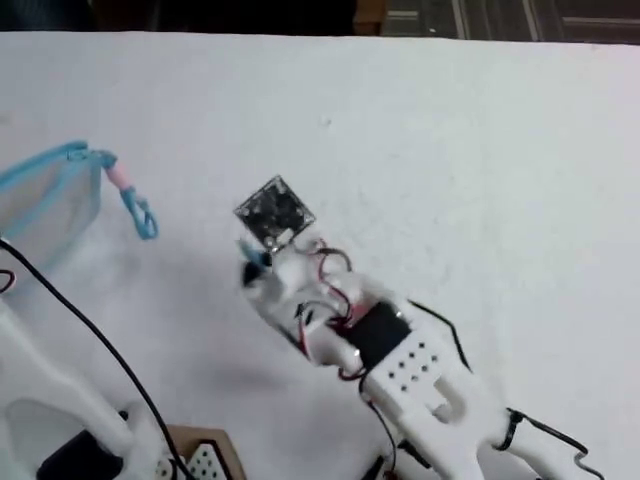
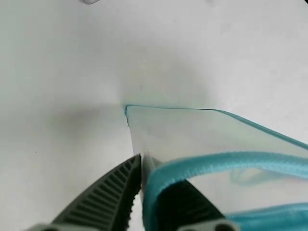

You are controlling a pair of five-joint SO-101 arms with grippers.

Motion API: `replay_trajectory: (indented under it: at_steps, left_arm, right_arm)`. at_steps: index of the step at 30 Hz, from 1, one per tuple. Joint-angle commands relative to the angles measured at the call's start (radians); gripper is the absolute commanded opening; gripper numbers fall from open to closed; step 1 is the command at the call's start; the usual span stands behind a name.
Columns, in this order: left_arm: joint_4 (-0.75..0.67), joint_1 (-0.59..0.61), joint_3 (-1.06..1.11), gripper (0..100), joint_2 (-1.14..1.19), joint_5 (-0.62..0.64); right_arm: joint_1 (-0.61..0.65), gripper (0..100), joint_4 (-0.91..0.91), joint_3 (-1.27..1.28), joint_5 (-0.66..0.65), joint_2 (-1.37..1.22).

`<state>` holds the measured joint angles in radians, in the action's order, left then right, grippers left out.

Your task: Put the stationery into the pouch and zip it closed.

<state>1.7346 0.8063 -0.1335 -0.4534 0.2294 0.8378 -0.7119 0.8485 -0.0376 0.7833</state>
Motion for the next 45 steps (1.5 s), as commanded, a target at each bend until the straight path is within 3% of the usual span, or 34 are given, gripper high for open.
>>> replay_trajectory:
  at_steps: [1, 5, 8, 21, 25, 31, 38, 45]
  left_arm:
    - [-0.014, -0.005, -0.049, 2, -0.042, 0.003]
    - [-0.011, -0.005, -0.049, 2, -0.042, 0.003]
    - [-0.011, -0.005, -0.049, 2, -0.042, 0.003]
    - [-0.012, -0.005, -0.048, 2, -0.042, 0.003]
    - [-0.012, -0.005, -0.048, 2, -0.042, 0.003]
    - [-0.040, -0.005, 0.002, 2, -0.044, 0.003]
    - [-0.043, -0.005, 0.002, 2, -0.047, 0.003]
    - [-0.043, -0.005, 0.002, 2, -0.047, 0.003]
  right_arm:
    - [0.073, 1.7, 0.222, -0.015, 0.061, 0.033]
    - [0.114, 1.7, 0.489, -0.020, 0.089, 0.022]
    - [0.104, 1.7, 0.591, -0.094, 0.089, -0.033]
    - [0.082, 1.6, 0.622, -0.916, 0.094, -0.470]
    - [0.084, 1.6, 0.630, -1.051, 0.097, -0.568]
    - [0.113, 1.6, 0.685, -1.063, 0.233, -0.636]
    - [0.206, 1.6, 0.708, -0.899, 0.242, -0.639]
    - [0.196, 1.6, 0.929, -0.638, 0.236, -0.645]
